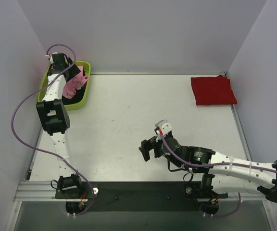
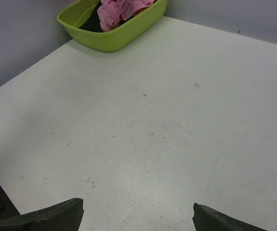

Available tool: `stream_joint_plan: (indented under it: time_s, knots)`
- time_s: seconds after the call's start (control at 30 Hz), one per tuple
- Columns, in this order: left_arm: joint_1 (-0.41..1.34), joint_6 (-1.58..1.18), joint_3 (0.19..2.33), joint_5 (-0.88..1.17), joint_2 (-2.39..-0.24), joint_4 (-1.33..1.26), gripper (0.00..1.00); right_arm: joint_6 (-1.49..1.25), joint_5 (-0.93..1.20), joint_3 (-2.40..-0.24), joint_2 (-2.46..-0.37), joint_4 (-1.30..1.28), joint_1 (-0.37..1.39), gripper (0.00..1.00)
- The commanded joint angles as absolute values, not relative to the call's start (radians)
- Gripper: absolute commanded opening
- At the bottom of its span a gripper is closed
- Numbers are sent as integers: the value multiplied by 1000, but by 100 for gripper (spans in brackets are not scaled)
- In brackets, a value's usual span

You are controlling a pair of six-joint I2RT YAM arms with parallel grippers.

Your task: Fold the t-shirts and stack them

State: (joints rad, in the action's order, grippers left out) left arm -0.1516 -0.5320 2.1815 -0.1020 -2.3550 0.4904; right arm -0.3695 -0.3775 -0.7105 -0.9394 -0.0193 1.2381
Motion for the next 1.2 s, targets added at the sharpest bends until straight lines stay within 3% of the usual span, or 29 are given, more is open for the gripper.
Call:
stream_joint_plan:
  time_s: [0.0, 0.17, 0.27, 0.3, 0.4, 0.43, 0.5, 0.83, 0.87, 0.93, 0.97, 1.0, 1.03, 1.17]
  knots:
    - [-158, -546, 2314, -60, -2466, 529, 96, -362, -391, -733, -971, 28, 1243, 100]
    - [-163, -543, 2313, -64, -2536, 529, 93, -362, -411, -742, -1005, 25, 1241, 100]
    - [-167, -545, 2296, -63, -2551, 511, 76, -365, -428, -741, -1026, 28, 1235, 100]
    - [-169, -545, 2290, -58, -2554, 505, 60, -365, -426, -741, -1031, 34, 1232, 100]
    - [-175, -555, 2267, -51, -2551, 486, 35, -371, -414, -745, -1057, 37, 1221, 100]
    - [-175, -557, 2252, -52, -2542, 474, 16, -371, -410, -752, -1071, 37, 1218, 100]
    - [-176, -558, 2240, -57, -2530, 466, 0, -373, -396, -756, -1081, 41, 1219, 100]
    - [-179, -541, 2062, -101, -2228, 348, 0, -385, -344, -756, -1141, 71, 1218, 100]
    - [-179, -541, 2057, -98, -2206, 347, 10, -388, -341, -752, -1144, 80, 1218, 100]
    - [-179, -541, 2040, -94, -2146, 339, 13, -393, -341, -746, -1146, 86, 1218, 100]
    - [-179, -541, 2033, -94, -2125, 333, 12, -394, -339, -739, -1146, 86, 1219, 100]
    - [-179, -545, 2013, -94, -2105, 328, 3, -399, -337, -735, -1140, 87, 1220, 100]
    - [-179, -548, 2002, -95, -2062, 325, 0, -402, -330, -729, -1137, 90, 1220, 100]
    - [-176, -568, 1918, -65, -1953, 281, 0, -414, -327, -706, -1103, 98, 1224, 100]
